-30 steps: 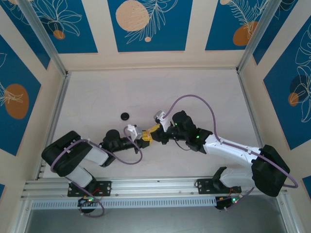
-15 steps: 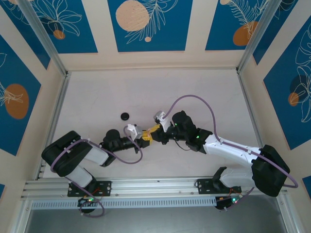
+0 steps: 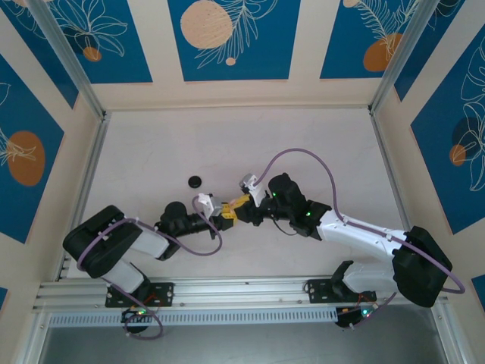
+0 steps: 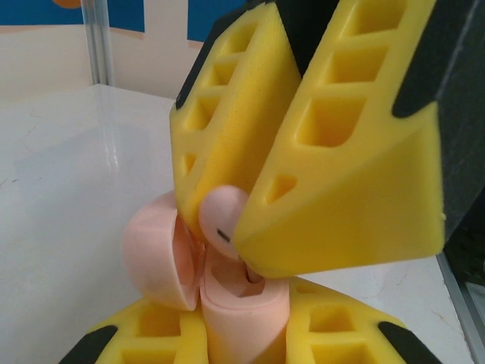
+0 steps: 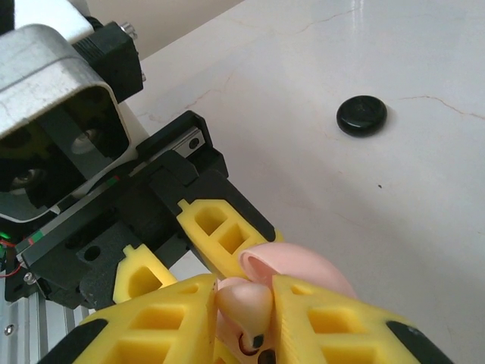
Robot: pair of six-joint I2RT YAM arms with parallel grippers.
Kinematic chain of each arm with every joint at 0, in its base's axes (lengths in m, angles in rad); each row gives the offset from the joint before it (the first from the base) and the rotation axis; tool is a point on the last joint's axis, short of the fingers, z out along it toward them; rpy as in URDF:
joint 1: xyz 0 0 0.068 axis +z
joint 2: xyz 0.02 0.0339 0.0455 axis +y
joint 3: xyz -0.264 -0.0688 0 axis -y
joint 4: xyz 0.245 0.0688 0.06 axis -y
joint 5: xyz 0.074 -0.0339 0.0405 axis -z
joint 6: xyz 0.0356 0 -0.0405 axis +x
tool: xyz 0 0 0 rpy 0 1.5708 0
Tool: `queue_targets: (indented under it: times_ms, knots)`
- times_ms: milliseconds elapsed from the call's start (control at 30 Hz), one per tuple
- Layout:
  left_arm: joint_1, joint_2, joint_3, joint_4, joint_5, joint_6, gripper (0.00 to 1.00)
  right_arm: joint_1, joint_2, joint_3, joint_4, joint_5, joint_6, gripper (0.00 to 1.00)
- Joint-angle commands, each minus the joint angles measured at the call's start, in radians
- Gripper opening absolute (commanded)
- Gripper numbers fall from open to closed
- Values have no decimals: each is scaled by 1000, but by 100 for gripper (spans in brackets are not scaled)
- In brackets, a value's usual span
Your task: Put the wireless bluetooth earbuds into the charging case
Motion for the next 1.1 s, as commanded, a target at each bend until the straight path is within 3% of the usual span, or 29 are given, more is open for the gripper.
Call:
queue_targets:
  times_ms: [0,167,467,833,1067]
  knots:
    - [-3,-30,17,40,16,5,13,6,-7,6,-20,-9,-14,28]
    - [-3,-36,15,25,14,12,13,6,-17,12,-21,-12,-11,36]
    - [-3,-42,-7,4,24,92,13,-16,-92,22,-34,-45,26,40]
    - [-3,-98,-32,-143,6,204,13,-160,-81,65,-119,-251,101,40]
    - [-3,-176,-31,-274,-16,241,13,-240,-37,122,-314,-183,120,40]
